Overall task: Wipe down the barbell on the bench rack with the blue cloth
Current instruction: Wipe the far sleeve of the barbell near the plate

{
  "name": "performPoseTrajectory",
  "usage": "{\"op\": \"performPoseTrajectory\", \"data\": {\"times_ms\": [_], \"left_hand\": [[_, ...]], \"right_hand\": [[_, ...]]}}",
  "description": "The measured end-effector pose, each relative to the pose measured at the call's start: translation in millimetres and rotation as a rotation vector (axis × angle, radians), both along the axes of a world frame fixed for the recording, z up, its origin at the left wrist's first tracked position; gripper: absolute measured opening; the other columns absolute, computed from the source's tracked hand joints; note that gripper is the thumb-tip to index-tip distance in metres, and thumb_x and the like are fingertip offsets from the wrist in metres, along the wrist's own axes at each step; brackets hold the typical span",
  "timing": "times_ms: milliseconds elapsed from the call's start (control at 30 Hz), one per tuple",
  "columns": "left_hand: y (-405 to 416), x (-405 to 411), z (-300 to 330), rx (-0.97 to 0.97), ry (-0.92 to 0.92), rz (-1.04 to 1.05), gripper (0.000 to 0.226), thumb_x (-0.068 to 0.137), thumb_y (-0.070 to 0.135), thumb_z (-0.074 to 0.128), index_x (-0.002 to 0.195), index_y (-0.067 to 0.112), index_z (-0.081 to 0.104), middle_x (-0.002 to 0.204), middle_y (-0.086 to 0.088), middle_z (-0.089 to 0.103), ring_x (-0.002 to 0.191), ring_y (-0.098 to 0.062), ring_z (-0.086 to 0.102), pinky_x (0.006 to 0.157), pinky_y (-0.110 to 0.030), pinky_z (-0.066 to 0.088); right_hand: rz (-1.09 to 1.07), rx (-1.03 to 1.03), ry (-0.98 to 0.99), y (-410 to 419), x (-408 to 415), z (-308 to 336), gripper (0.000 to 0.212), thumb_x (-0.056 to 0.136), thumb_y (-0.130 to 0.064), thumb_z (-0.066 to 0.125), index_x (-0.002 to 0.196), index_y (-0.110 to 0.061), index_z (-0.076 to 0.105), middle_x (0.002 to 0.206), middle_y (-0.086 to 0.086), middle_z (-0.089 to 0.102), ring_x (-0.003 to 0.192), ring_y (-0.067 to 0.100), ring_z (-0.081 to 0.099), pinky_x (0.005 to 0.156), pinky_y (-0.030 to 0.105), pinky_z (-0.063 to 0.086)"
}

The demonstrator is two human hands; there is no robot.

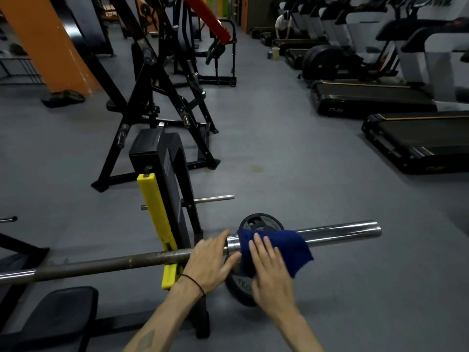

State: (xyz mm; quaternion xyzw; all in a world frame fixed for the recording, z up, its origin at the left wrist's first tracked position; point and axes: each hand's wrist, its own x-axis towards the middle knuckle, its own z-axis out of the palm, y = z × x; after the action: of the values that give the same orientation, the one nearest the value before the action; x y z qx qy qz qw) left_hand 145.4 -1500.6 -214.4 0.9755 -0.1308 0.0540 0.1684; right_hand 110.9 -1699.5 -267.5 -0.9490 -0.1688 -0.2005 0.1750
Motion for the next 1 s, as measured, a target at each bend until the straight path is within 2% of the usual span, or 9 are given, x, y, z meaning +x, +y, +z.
{"op": "performPoseTrajectory", "data": {"times_ms": [133,233,333,433,567,700,767,867,1000], "left_hand": [[4.3,3.7,-8.0,-0.025,-0.045,-0.069,0.084,0.09,0.074,0.038,0.152,0.018,0.033,0.122,0.002,0.061,0.104,-0.016,0.058,0.099,-0.033,0.043],[4.9,3.2,-10.2,-0.075,-0.094,-0.116,0.073,0.09,0.068,0.05,0.144,0.02,0.038,0.127,0.004,0.056,0.104,-0.014,0.058,0.091,-0.029,0.042],[4.4,4.8,-7.0,-0.092,-0.123,-0.139,0.066,0.092,0.067,0.051,0.138,0.021,0.042,0.122,0.005,0.057,0.098,-0.014,0.059,0.084,-0.027,0.041],[5.3,5.1,-1.6,-0.119,-0.089,-0.152,0.062,0.091,0.066,0.05,0.136,0.025,0.039,0.12,0.009,0.058,0.098,-0.01,0.059,0.087,-0.027,0.043],[3.6,6.0,2.3,-0.059,-0.027,-0.072,0.081,0.093,0.072,0.021,0.151,0.018,0.035,0.123,0.0,0.063,0.105,-0.019,0.061,0.097,-0.035,0.044],[-5.6,8.0,4.5,-0.093,-0.027,0.069,0.1,0.087,0.077,-0.011,0.15,0.018,0.041,0.104,-0.002,0.071,0.094,-0.02,0.065,0.089,-0.036,0.047],[-8.4,7.8,1.5,-0.216,-0.035,0.084,0.082,0.094,0.071,0.003,0.142,0.023,0.048,0.104,0.0,0.071,0.09,-0.02,0.066,0.084,-0.037,0.05],[-2.7,7.1,-1.0,-0.311,-0.01,0.032,0.046,0.099,0.064,0.026,0.127,0.034,0.047,0.102,0.011,0.063,0.082,-0.009,0.062,0.076,-0.034,0.052],[5.6,5.3,4.7,-0.219,0.0,-0.081,0.05,0.093,0.064,0.049,0.13,0.031,0.044,0.112,0.013,0.056,0.086,-0.01,0.059,0.078,-0.027,0.048]], "right_hand": [[-0.266,0.052,-0.005,-63.0,16.7,0.5,0.112,0.065,0.01,0.076,0.162,-0.009,0.026,0.172,0.008,0.018,0.159,0.028,0.017,0.127,0.051,0.016],[-0.453,0.224,0.053,-29.0,16.5,5.7,0.104,0.075,0.005,0.073,0.164,-0.007,0.02,0.173,0.009,0.012,0.16,0.028,0.006,0.128,0.055,0.014],[-0.223,0.211,0.044,21.3,-1.3,3.7,0.106,0.075,-0.001,0.073,0.165,-0.008,0.016,0.174,0.009,0.009,0.16,0.03,0.003,0.128,0.052,0.015],[0.059,-0.064,-0.014,1.9,-4.3,-1.2,0.114,0.067,-0.007,0.079,0.165,-0.012,0.02,0.173,0.006,0.013,0.159,0.026,0.015,0.124,0.049,0.02],[-0.179,-0.052,-0.011,-60.0,14.9,-0.9,0.113,0.06,0.005,0.078,0.161,-0.008,0.031,0.172,0.007,0.019,0.157,0.027,0.022,0.125,0.055,0.021],[-0.39,0.195,0.071,-7.6,13.2,9.7,0.109,0.071,0.001,0.077,0.163,-0.005,0.019,0.173,0.012,0.013,0.16,0.029,0.005,0.127,0.055,0.017],[-0.173,0.182,0.085,23.2,0.3,6.2,0.113,0.072,-0.005,0.078,0.165,-0.007,0.014,0.173,0.01,0.01,0.16,0.027,0.004,0.128,0.049,0.016],[0.047,-0.034,0.04,1.8,-2.5,1.4,0.118,0.068,-0.006,0.079,0.166,-0.011,0.012,0.174,0.005,0.007,0.16,0.024,0.01,0.124,0.043,0.02],[-0.328,0.125,0.071,-40.4,16.7,4.9,0.112,0.065,0.008,0.077,0.163,-0.006,0.023,0.173,0.009,0.013,0.16,0.028,0.011,0.126,0.053,0.022]]}}
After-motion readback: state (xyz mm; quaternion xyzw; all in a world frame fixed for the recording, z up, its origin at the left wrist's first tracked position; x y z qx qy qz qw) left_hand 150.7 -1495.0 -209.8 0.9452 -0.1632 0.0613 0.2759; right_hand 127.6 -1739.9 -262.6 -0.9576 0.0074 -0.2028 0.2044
